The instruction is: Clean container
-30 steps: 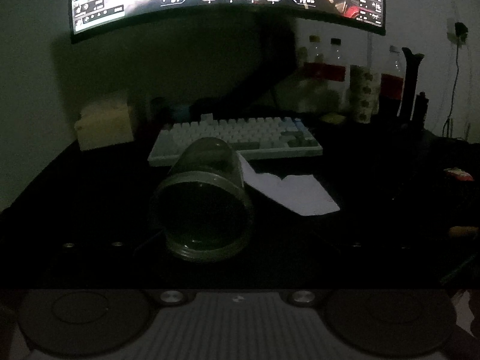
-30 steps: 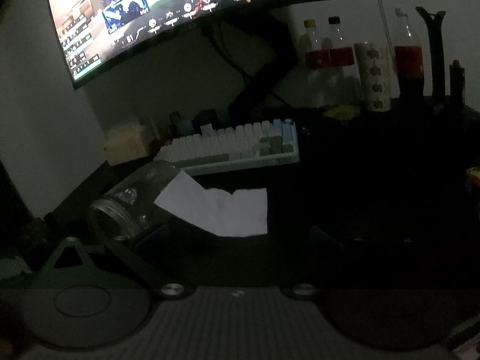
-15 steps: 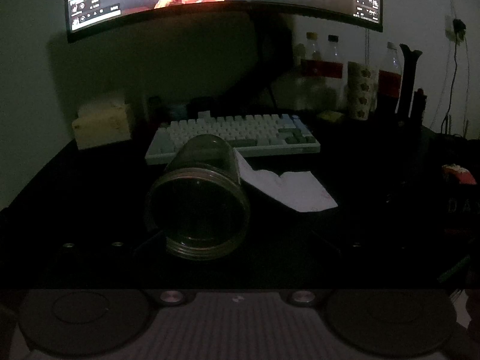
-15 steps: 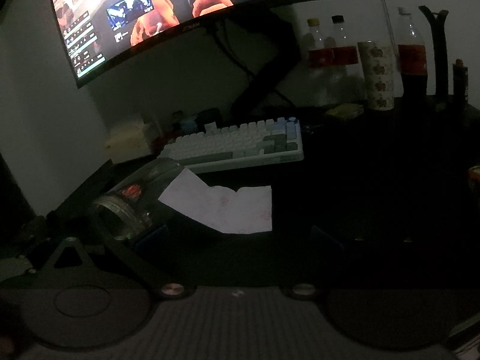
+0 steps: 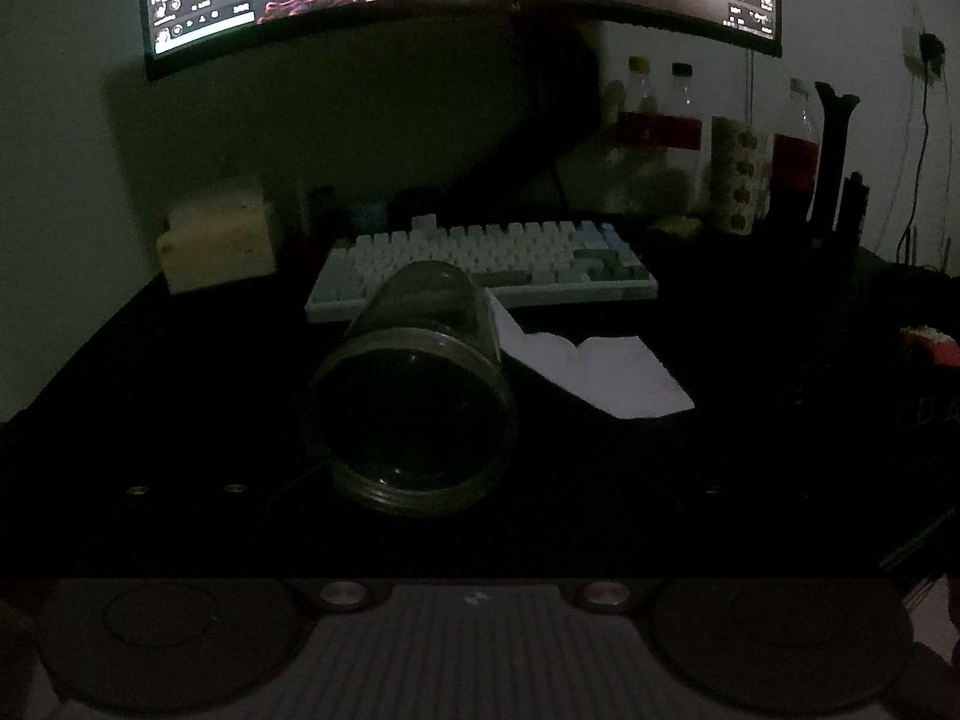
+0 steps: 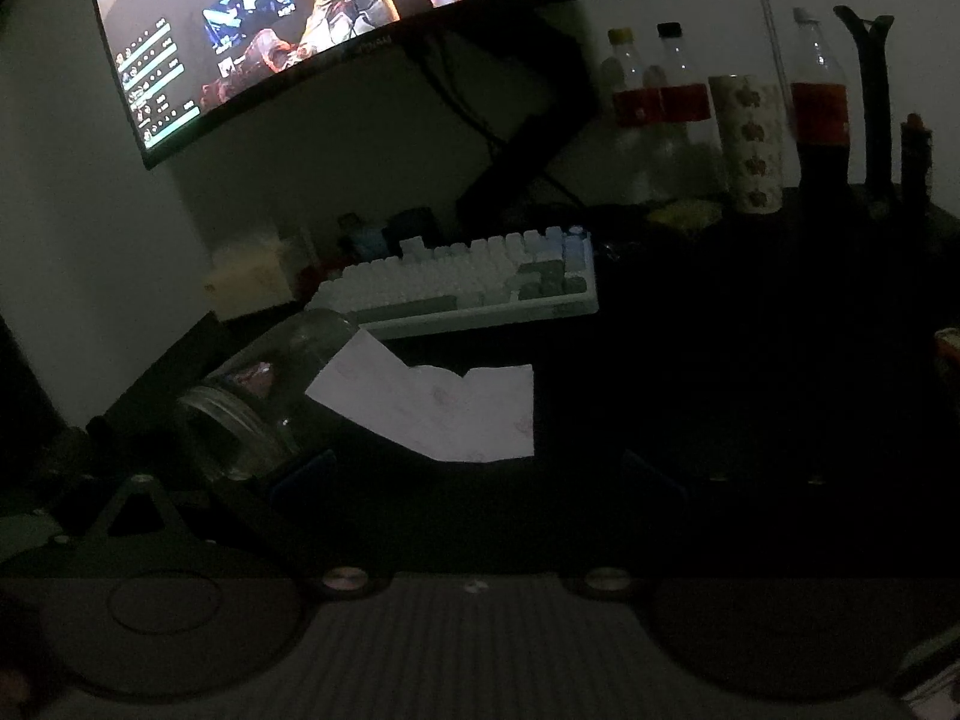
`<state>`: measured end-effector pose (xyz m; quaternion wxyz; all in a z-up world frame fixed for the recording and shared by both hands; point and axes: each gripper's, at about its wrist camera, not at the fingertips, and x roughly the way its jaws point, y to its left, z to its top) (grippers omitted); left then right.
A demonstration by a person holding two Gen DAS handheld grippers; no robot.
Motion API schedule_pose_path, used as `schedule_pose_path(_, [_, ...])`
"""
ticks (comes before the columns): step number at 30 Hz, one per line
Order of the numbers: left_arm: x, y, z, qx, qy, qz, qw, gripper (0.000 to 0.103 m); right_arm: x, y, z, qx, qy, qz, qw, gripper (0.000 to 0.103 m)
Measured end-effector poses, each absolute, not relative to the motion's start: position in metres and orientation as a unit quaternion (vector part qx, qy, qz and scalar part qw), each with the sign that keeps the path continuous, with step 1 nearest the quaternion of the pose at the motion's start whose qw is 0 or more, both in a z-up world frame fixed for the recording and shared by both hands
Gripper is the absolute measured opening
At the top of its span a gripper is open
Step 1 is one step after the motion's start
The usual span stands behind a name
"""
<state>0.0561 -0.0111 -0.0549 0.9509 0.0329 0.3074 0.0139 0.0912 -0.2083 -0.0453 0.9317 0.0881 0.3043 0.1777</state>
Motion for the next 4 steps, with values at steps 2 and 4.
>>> schedule_pose_path(2, [0.0563, -0.0113, -0.0554, 0.033, 0.308, 0.015, 0.951, 0.103, 0.0919, -0.2067, -0.0455, 0.082, 0.31, 0.173, 0.931, 0.103])
schedule_pose_path(4, [0.0567, -0.0116, -0.056, 0.034, 0.309, 0.016, 0.95, 0.103, 0.0918, -0.2056, -0.0457, 0.077, 0.311, 0.17, 0.932, 0.103])
